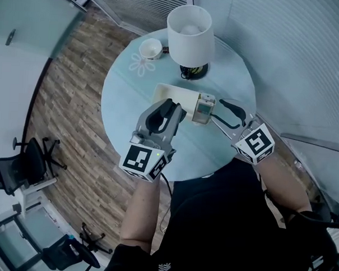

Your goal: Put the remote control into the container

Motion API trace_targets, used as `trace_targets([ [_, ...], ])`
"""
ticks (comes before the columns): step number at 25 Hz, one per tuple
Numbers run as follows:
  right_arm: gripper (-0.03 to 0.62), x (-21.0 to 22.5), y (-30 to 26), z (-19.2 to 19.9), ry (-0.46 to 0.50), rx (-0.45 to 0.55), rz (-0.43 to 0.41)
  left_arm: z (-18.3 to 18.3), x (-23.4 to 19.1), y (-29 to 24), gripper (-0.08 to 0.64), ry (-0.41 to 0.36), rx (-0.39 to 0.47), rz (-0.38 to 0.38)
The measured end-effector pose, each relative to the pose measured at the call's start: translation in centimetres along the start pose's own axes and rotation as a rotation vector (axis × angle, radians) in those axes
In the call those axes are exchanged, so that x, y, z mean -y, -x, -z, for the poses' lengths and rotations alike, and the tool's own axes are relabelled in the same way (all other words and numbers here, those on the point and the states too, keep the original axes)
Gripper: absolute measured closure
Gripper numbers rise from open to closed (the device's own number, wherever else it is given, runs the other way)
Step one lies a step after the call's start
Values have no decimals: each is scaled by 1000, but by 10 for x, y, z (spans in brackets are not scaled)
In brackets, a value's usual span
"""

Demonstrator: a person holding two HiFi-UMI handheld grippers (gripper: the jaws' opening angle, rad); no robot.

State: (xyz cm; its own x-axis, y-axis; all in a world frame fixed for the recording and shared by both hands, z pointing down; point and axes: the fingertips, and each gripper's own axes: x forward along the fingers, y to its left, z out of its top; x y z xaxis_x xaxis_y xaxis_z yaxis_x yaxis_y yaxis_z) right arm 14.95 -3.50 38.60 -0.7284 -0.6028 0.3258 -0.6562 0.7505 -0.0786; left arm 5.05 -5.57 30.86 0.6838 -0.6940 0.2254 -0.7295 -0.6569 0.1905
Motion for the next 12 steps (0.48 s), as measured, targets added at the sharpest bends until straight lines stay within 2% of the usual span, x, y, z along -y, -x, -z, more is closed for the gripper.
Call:
trace_targets([
  [6,389,14,-10,38,-63,-76,-31,13,4,-7,465,16,-22,-71],
  [12,399,9,-24,70,-95,-119,-80,33,0,-12,465,39,-52,-120],
])
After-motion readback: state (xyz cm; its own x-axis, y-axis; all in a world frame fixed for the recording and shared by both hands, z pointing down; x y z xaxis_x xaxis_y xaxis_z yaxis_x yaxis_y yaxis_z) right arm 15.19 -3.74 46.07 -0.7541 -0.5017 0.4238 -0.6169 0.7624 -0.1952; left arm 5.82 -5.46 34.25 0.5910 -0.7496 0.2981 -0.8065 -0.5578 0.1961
